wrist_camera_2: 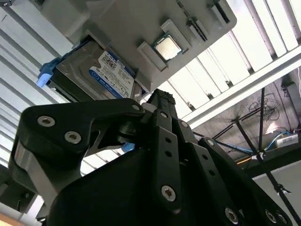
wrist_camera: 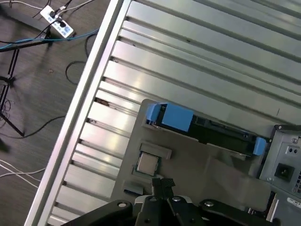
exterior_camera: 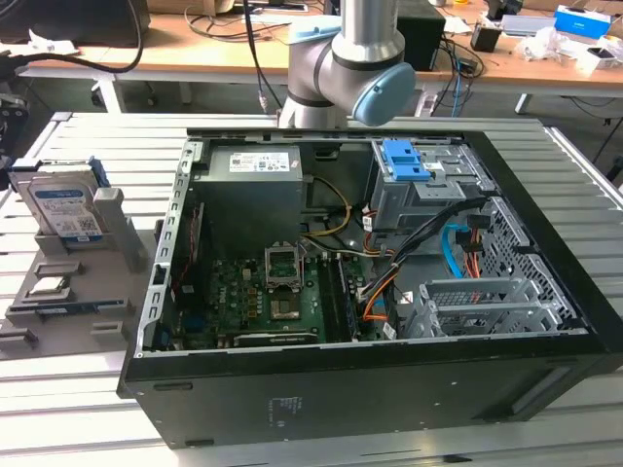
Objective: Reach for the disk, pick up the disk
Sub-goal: 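Pick up the disk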
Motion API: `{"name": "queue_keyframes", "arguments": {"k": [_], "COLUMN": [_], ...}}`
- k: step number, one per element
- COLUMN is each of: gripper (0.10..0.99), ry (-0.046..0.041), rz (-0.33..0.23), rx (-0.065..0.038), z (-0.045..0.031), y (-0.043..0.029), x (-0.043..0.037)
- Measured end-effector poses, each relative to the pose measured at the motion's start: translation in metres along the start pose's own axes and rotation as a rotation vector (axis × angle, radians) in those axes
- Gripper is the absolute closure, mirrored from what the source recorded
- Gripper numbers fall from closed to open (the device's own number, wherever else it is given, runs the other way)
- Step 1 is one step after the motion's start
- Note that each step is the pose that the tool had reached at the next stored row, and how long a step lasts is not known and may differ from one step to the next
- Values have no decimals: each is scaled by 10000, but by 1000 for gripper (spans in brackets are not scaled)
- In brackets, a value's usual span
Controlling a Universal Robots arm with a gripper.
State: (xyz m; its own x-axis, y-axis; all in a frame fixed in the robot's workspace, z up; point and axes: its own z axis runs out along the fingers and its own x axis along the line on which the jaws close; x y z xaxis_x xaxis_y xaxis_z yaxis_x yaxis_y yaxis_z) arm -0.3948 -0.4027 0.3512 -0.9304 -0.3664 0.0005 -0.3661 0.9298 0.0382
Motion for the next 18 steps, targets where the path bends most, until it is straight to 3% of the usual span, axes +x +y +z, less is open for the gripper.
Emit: {"name": "queue_keyframes", "arguments": {"k": [5,11,16,18], "gripper": [980,980,980,980], "ry": [60,108,173,189], "rz": [-1578,-2830,-4538,-4935], "rx": [0,1,2,2], "z": [0,0,0,0], "y": [0,0,-1,0], "x": [0,0,0,0]}}
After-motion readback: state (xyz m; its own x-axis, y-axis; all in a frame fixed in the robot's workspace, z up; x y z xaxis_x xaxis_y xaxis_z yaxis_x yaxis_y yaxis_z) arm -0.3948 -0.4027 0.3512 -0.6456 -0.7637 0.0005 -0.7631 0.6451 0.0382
